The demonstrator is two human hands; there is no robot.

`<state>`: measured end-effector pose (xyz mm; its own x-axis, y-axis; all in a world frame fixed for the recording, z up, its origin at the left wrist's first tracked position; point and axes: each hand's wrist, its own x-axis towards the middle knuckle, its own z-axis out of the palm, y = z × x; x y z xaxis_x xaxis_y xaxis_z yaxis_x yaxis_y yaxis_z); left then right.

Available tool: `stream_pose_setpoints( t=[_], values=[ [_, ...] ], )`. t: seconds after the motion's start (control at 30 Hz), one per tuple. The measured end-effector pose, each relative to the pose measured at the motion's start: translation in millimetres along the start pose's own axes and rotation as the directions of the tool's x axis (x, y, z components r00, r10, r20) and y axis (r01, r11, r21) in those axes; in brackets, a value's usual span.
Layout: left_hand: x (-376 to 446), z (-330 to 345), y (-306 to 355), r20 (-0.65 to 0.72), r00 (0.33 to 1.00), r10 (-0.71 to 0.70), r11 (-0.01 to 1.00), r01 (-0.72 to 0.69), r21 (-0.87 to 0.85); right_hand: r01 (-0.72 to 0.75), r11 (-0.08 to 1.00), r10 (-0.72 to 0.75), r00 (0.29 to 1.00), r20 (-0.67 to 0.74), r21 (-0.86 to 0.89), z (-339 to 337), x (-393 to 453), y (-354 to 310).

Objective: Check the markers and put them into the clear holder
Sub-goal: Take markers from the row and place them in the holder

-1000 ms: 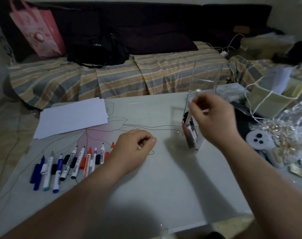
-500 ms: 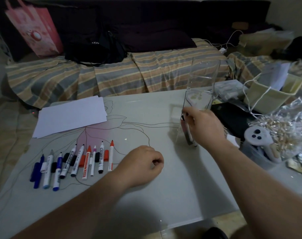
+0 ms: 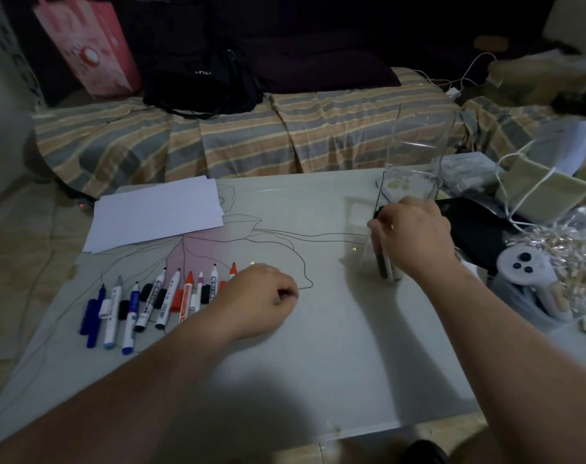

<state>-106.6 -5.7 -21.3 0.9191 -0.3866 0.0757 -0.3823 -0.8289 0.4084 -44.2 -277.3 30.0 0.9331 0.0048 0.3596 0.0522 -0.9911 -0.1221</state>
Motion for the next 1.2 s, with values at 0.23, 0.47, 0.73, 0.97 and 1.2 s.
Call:
stream_pose_setpoints(
  t=[0.23,0.47,0.73,0.97,1.2],
  values=[
    [-6.3,-29.4,-36.1,-0.033,0.969,-0.245,0.968,0.246,0.039,0.137,0.990,-0.129,0.973,-0.194,0.031,3.4,-9.8,-43.8],
    [-13.5,-38.6,-88.2,-0.085,0.895,-0.438,0.887,0.445,0.125,0.439,0.819,-0.565,0.729,0.387,0.369,62.4,-91.6,-163.1],
    [-13.8,-32.5,-92.2,0.027,0.917,-0.398,0.886,0.376,0.272,0.343,0.874,-0.480,0.723,0.496,0.345,83.2,-90.3,-180.3],
    [-7.9,-19.0,-82.9,0.077,0.925,-0.372,0.876,0.322,0.358,0.148,0.978,-0.208,0.785,0.584,0.149,92.3,-61.4,-132.4],
    [-5.4,7.0,-55.7,0.140,0.958,-0.250,0.965,0.236,0.114,0.070,0.995,-0.095,0.754,0.650,0.065,78.9,-48.7,-84.6]
  ],
)
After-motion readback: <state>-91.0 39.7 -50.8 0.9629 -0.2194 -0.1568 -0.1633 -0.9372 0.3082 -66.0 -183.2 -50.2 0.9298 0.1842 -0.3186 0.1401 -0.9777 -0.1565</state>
